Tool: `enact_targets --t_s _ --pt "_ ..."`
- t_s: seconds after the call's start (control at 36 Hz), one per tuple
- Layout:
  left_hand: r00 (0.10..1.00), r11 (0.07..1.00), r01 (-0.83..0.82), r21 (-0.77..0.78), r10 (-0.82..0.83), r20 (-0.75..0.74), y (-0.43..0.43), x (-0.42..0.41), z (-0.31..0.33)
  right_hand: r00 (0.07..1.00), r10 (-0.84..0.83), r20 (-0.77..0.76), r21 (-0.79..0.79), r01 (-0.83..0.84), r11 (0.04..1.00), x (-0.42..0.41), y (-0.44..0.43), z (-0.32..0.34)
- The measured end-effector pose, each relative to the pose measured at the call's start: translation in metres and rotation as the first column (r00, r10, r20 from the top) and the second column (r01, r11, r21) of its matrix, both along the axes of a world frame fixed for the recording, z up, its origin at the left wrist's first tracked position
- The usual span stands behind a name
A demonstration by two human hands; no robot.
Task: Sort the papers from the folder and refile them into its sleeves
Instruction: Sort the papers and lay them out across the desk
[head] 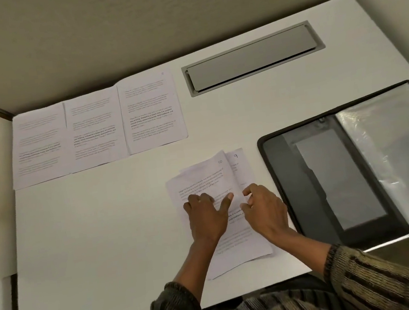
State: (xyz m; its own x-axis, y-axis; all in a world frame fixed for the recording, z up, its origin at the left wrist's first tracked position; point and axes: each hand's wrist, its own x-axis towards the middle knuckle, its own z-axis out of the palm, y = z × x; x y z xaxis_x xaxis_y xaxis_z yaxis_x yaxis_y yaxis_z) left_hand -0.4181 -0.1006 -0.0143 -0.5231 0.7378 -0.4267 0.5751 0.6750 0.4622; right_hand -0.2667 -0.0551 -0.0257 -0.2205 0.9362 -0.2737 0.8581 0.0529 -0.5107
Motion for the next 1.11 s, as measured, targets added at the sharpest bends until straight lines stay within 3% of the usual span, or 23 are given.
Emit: enact_targets --t_s 0.25,0.42,0.5,0.75,1.11 --pt "0.977 0.977 -0.21 0.028 0.208 0.055 0.012 0.015 0.013 0.973 0.184 -0.143 0.138 -0.164 0.977 0.001 -0.026 0.002" --pt "0.963 0.966 -0.255 0.042 0.249 0.102 0.009 0.012 0.005 0.962 0.151 -0.229 0.008 -0.154 0.988 0.003 -0.023 -0.003" --pt "0.933 0.94 -0.339 0.042 0.331 0.143 0.011 0.013 0.008 0.96 0.101 -0.259 0.022 -0.099 0.995 0.005 -0.02 -0.007" --pt "0.863 0.892 -0.453 0.004 0.437 0.254 0.008 0.01 0.009 0.979 0.025 -0.201 -0.146 -0.055 0.988 0.018 0.001 -0.019" --pt "0.825 0.861 -0.509 -0.006 0.489 0.283 0.003 0.006 0.009 0.99 -0.138 -0.023 -0.307 0.124 0.944 -0.002 0.01 -0.018"
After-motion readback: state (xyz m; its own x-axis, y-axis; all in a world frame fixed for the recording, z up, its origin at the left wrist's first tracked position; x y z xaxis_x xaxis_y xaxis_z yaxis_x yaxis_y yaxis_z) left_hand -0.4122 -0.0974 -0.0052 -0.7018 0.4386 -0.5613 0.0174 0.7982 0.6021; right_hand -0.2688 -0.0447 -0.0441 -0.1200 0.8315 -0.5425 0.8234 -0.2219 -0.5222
